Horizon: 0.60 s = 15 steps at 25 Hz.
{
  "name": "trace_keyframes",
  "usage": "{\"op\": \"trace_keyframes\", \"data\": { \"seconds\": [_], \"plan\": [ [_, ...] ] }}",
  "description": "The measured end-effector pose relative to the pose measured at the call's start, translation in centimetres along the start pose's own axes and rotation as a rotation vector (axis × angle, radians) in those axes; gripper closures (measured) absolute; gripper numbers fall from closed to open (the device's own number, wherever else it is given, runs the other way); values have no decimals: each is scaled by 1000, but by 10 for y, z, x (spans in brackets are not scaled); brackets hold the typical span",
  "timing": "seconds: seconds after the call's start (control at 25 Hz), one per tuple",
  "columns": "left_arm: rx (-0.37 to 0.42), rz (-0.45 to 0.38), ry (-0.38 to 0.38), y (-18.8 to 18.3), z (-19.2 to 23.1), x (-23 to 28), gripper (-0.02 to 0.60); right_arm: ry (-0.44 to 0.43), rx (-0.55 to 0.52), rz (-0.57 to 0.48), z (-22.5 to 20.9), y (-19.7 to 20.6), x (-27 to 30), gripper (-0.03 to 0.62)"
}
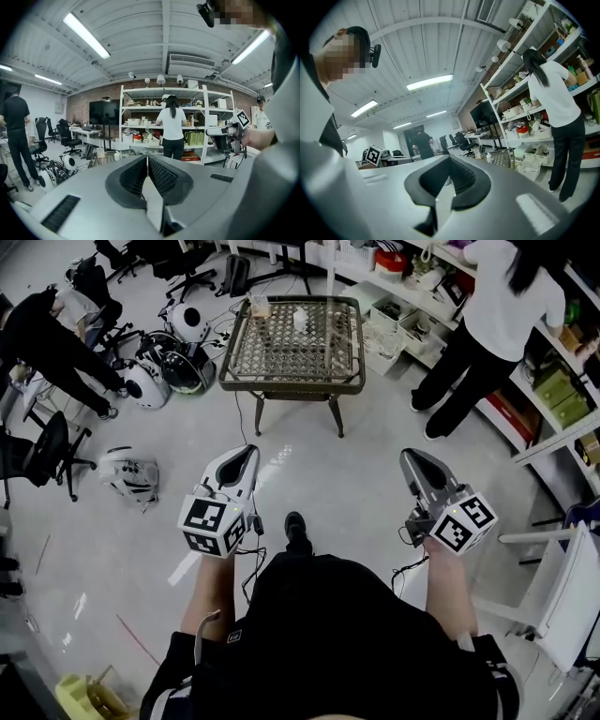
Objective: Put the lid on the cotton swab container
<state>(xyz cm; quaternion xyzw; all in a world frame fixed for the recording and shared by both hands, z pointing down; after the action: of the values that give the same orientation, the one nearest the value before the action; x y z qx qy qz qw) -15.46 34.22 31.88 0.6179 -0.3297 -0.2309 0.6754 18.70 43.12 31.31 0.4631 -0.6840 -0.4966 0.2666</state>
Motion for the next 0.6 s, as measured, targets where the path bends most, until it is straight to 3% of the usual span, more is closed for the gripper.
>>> {"op": "trace_keyframes", "data": {
  "seconds": [0.6],
  "plan": [
    [-74,7,-28,0,136,65,566,-57,98,41,-16,14,175,583]
  ]
}}
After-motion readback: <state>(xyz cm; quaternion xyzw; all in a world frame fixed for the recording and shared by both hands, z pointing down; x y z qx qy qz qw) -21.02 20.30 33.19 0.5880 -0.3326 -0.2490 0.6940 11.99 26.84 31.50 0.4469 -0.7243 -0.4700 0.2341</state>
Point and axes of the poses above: the fingertips, and each gripper's own axes: x forward along the fingers, z to its left, y out of its underside, the point moved 7 cm from there along -x, backward along the fingers, and after that the axes turned 7 degrees about -z, right-handed, at the moved point
